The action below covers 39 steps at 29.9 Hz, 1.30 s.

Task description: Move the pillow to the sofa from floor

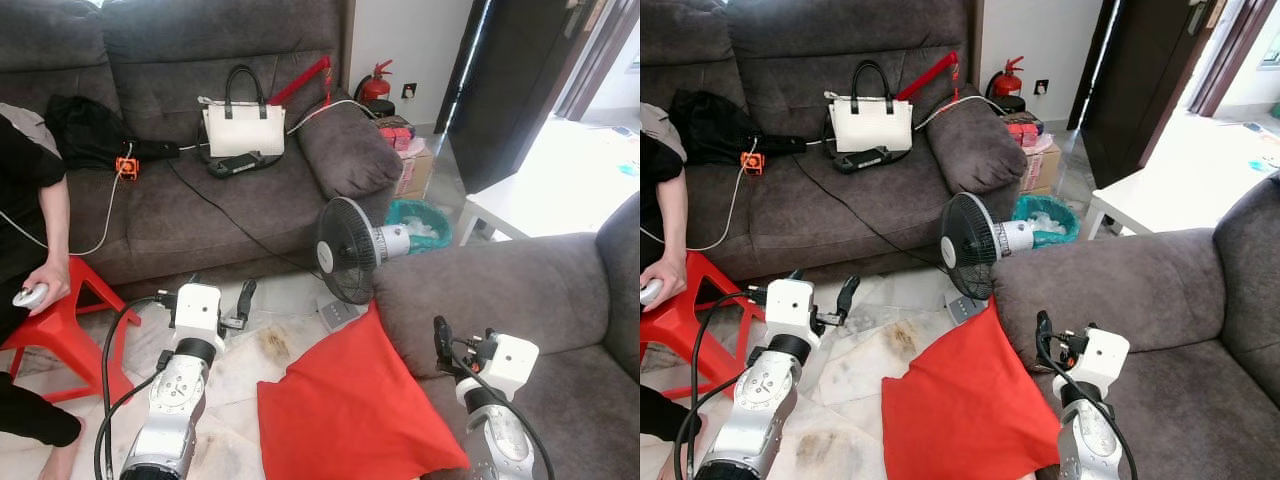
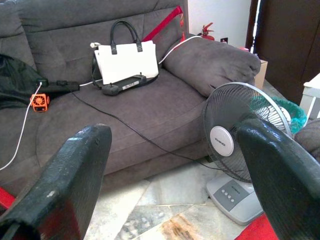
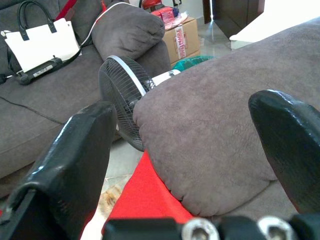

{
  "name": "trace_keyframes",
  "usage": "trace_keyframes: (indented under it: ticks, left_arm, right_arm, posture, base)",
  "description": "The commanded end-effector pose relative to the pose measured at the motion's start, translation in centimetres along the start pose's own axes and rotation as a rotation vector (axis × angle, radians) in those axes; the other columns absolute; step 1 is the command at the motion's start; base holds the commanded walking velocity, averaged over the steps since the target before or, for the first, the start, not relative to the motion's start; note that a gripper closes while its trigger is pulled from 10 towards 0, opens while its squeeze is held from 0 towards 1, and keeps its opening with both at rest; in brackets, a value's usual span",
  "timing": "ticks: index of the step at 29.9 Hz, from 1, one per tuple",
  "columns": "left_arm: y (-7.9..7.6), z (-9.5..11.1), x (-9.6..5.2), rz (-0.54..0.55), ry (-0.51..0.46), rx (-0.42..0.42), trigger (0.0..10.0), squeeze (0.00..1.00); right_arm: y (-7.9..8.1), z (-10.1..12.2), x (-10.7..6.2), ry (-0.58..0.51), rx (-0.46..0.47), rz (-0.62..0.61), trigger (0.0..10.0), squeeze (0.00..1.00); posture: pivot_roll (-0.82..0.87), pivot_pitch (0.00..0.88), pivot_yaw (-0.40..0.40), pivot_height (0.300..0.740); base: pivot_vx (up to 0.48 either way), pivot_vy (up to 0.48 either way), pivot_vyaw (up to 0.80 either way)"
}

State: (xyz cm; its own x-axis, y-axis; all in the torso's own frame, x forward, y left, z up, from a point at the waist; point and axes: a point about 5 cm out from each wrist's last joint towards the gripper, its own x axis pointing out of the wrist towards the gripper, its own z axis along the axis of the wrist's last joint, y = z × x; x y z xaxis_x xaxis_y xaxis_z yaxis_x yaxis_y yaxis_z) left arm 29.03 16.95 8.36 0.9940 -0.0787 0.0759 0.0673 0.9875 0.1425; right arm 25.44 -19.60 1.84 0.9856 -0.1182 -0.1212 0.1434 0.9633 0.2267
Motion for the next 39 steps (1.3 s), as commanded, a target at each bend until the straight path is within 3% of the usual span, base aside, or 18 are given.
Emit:
trace_keyframes:
  ticks: [1, 18, 25, 32, 39]
  left_arm:
    - [0.1, 0.6, 0.2, -0.009, -0.026, 0.009, 10.0, 0.00]
    - [0.1, 0.6, 0.2, -0.009, -0.026, 0.009, 10.0, 0.00]
    - [-0.2, 0.9, -0.1, -0.043, -0.041, 0.023, 10.0, 0.00]
    - [0.7, 1.2, 0.2, -0.026, -0.052, 0.042, 10.0, 0.00]
    - [0.5, 1.5, 0.3, -0.039, -0.059, 0.044, 10.0, 0.00]
  right_arm:
    - [0.0, 0.1, 0.2, 0.009, -0.012, 0.001, 10.0, 0.00]
    - [0.0, 0.1, 0.2, 0.009, -0.013, 0.001, 10.0, 0.00]
    - [1.0, 1.1, 0.3, -0.057, -0.045, 0.069, 10.0, 0.00]
    - [0.9, 2.1, 0.4, -0.095, -0.050, 0.070, 10.0, 0.00]
    - [0.9, 1.9, 0.2, -0.096, -0.050, 0.071, 10.0, 0.00]
  posture:
    - [0.07, 0.000, -0.039, 0.740]
    - [0.07, 0.000, -0.039, 0.740]
    - [0.07, 0.000, -0.035, 0.740]
    - [0.07, 0.000, -0.031, 0.740]
    - [0.07, 0.000, -0.030, 0.740]
  base:
    - [0.000, 0.000, 0.00]
    - [0.000, 0.000, 0.00]
    - [0.000, 0.000, 0.00]
    - [0.000, 0.000, 0.00]
    - [0.000, 0.000, 0.00]
